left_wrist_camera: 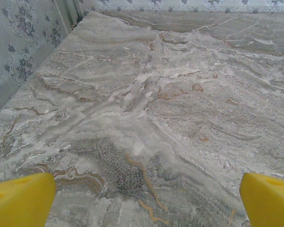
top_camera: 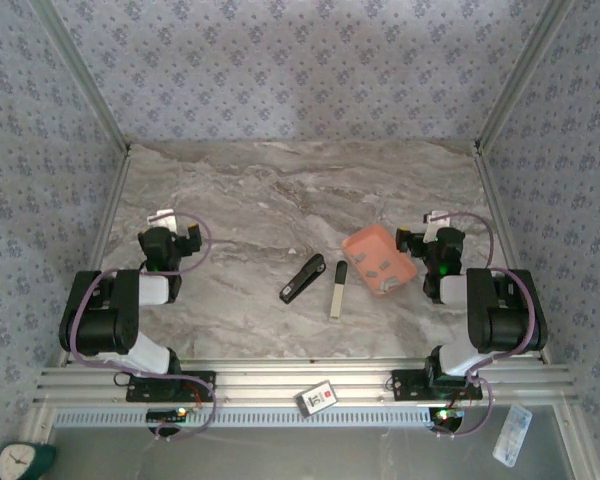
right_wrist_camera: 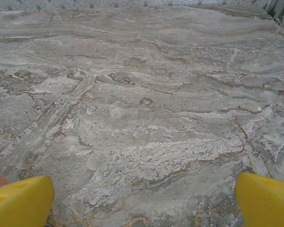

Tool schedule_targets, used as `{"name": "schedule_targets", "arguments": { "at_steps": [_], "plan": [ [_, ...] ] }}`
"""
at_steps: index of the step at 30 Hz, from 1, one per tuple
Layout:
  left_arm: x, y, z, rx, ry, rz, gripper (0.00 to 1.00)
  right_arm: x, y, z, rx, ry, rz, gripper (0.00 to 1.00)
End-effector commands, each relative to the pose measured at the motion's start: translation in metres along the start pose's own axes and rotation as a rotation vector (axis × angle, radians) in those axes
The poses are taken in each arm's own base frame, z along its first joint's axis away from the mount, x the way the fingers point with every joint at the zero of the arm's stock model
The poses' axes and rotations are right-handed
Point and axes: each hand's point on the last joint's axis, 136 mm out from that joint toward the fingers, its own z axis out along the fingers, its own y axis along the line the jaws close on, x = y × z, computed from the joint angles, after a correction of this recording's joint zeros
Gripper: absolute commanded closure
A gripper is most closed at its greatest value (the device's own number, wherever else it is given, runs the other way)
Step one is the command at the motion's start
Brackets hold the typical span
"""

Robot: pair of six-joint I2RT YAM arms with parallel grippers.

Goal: Load the staples into the stapler

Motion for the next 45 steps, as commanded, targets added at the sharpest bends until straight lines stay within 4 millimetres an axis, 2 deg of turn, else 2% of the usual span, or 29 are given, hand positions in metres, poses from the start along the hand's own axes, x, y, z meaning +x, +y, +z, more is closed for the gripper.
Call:
{"name": "schedule_targets", "arguments": {
  "at_steps": [1, 7, 10, 13, 15, 18, 19, 21, 23, 26, 31, 33, 37, 41, 45],
  "plan": [
    [-0.004, -0.003, 0.002, 0.012, -0.008, -0.014, 0.00, -0.005, -0.002, 0.003, 0.006, -0.006, -0.008, 0.00],
    [-0.004, -0.004, 0.002, 0.017, -0.007, -0.016, 0.00, -0.005, -0.001, 0.003, 0.003, -0.006, -0.005, 0.00],
    [-0.008, -0.003, 0.001, 0.012, 0.007, -0.015, 0.00, -0.013, -0.005, 0.000, 0.024, -0.007, 0.002, 0.00],
    [-0.038, -0.005, -0.007, 0.016, 0.045, 0.005, 0.02, -0.037, 0.001, -0.009, -0.011, 0.052, -0.001, 0.00],
    [-0.061, -0.009, -0.016, 0.031, 0.049, -0.017, 0.03, -0.057, 0.001, -0.018, -0.010, 0.088, 0.107, 0.00],
    [-0.089, -0.031, -0.034, 0.118, 0.063, -0.033, 0.04, -0.074, 0.008, -0.031, -0.060, 0.151, 0.389, 0.00],
    [-0.096, -0.043, -0.039, 0.165, 0.079, -0.027, 0.05, -0.078, 0.016, -0.034, -0.133, 0.161, 0.472, 0.00],
    [-0.103, -0.069, -0.051, 0.265, 0.122, 0.006, 0.08, -0.090, 0.030, -0.036, -0.280, 0.128, 0.585, 0.00],
    [-0.103, -0.098, -0.064, 0.359, 0.185, 0.041, 0.11, -0.091, 0.041, -0.038, -0.384, 0.115, 0.736, 0.00],
    [-0.095, -0.146, -0.086, 0.507, 0.270, 0.138, 0.13, -0.077, 0.063, -0.041, -0.443, 0.160, 0.797, 0.00],
    [-0.068, -0.212, -0.112, 0.646, 0.403, 0.372, 0.16, -0.053, 0.115, -0.059, -0.431, 0.205, 0.602, 0.00],
    [-0.053, -0.234, -0.118, 0.686, 0.462, 0.440, 0.16, -0.046, 0.126, -0.068, -0.421, 0.207, 0.562, 0.00],
    [-0.020, -0.269, -0.128, 0.777, 0.569, 0.530, 0.16, -0.037, 0.136, -0.084, -0.422, 0.182, 0.550, 0.00],
    [0.008, -0.303, -0.139, 0.831, 0.636, 0.636, 0.16, -0.028, 0.126, -0.095, -0.374, 0.165, 0.547, 0.00],
    [0.026, -0.330, -0.144, 0.844, 0.668, 0.698, 0.15, -0.025, 0.115, -0.106, -0.332, 0.151, 0.531, 0.00]
  ]
}}
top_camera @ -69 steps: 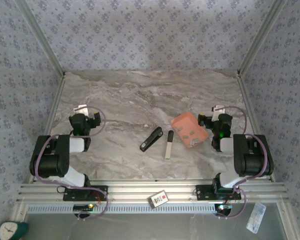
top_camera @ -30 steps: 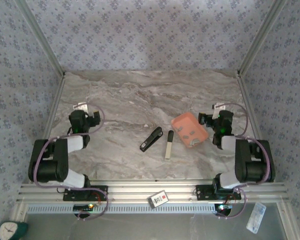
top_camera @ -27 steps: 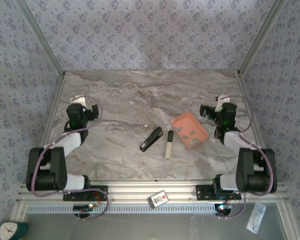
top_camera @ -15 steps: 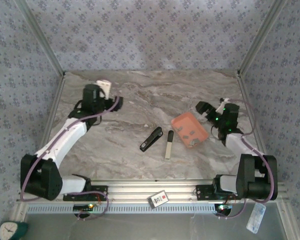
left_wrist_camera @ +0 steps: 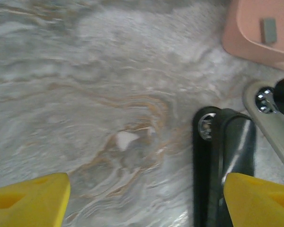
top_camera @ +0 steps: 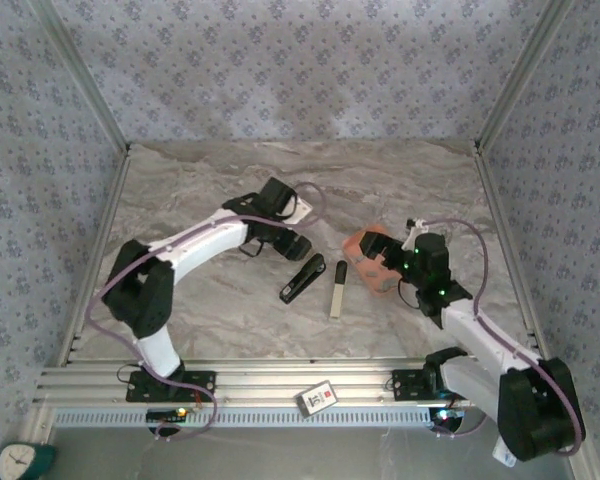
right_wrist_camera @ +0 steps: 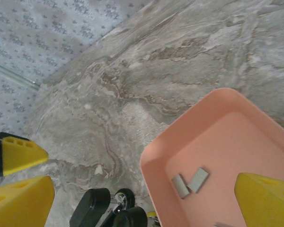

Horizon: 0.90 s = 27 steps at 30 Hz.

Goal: Load the staples into the stapler

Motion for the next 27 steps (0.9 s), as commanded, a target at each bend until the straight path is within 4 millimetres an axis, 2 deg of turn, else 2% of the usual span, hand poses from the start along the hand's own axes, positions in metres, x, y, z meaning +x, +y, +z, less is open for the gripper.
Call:
{"name": "schedule_targets", "arguments": {
  "at_steps": [1, 6, 9, 14, 19, 24, 27],
  "plan": [
    [-0.004, -0.018, 0.006, 0.014, 0.049, 0.054, 0.15, -0.001, -0.013, -0.010, 0.072, -0.027, -0.004, 0.00],
    [-0.009, -0.031, 0.029, 0.021, 0.099, 0.088, 0.16, -0.004, -0.013, -0.019, 0.072, -0.053, -0.006, 0.00],
    [-0.005, -0.036, 0.038, 0.021, 0.150, 0.107, 0.20, -0.003, -0.014, -0.021, 0.081, -0.052, -0.002, 0.00],
    [-0.001, -0.034, 0.045, -0.026, 0.179, 0.121, 0.32, -0.003, -0.012, -0.022, 0.075, -0.047, -0.005, 0.00],
    [0.007, -0.035, 0.050, -0.031, 0.210, 0.123, 0.36, -0.002, -0.008, -0.022, 0.052, -0.039, -0.007, 0.00],
    [0.005, -0.045, 0.051, 0.011, 0.207, 0.097, 0.52, -0.001, -0.005, -0.023, 0.033, -0.035, -0.009, 0.00],
    [0.003, -0.047, 0.052, 0.017, 0.193, 0.091, 0.52, 0.000, -0.001, -0.023, 0.013, -0.036, -0.012, 0.00]
  ]
}}
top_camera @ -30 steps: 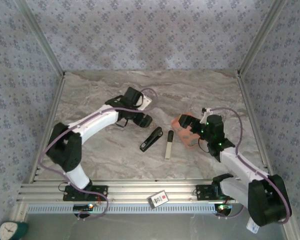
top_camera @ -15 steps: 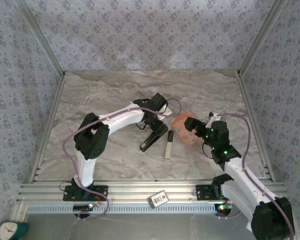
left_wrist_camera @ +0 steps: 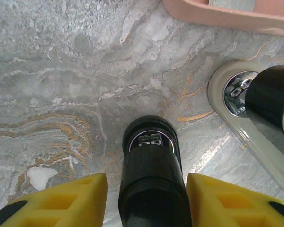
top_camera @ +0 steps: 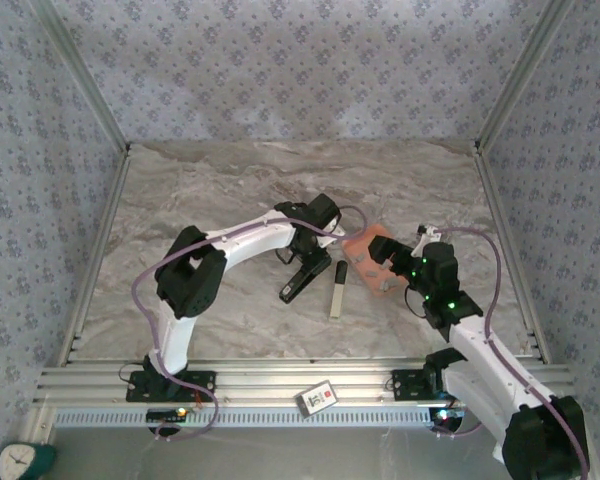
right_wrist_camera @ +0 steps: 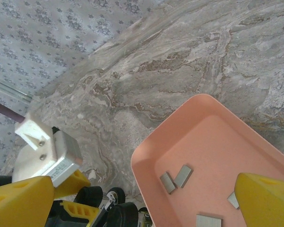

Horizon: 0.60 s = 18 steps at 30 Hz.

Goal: Load the staples into the stapler

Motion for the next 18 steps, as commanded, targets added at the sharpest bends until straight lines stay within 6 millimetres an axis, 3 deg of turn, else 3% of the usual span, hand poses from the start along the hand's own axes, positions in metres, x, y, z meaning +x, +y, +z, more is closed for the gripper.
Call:
{"name": "schedule_targets", "arguments": {
  "at_steps": [1, 5, 10, 15, 18],
  "plan": [
    [-0.007, -0.005, -0.002, 0.016, -0.010, -0.008, 0.50, 0.006, 0.003, -0.003, -0.025, 0.015, -0.012, 0.00],
    [-0.007, -0.003, 0.002, 0.003, -0.006, -0.018, 0.50, 0.006, 0.008, -0.005, -0.047, 0.009, -0.021, 0.00],
    [-0.009, -0.002, -0.008, -0.008, -0.026, -0.016, 0.76, 0.002, 0.013, -0.008, -0.061, -0.023, -0.017, 0.00],
    [-0.022, -0.002, -0.047, -0.014, -0.172, -0.013, 0.90, -0.002, 0.014, -0.010, -0.046, -0.065, 0.006, 0.00],
    [-0.029, -0.014, -0.079, 0.056, -0.308, -0.005, 0.96, -0.002, 0.037, -0.010, -0.164, -0.101, -0.068, 0.00]
  ]
}}
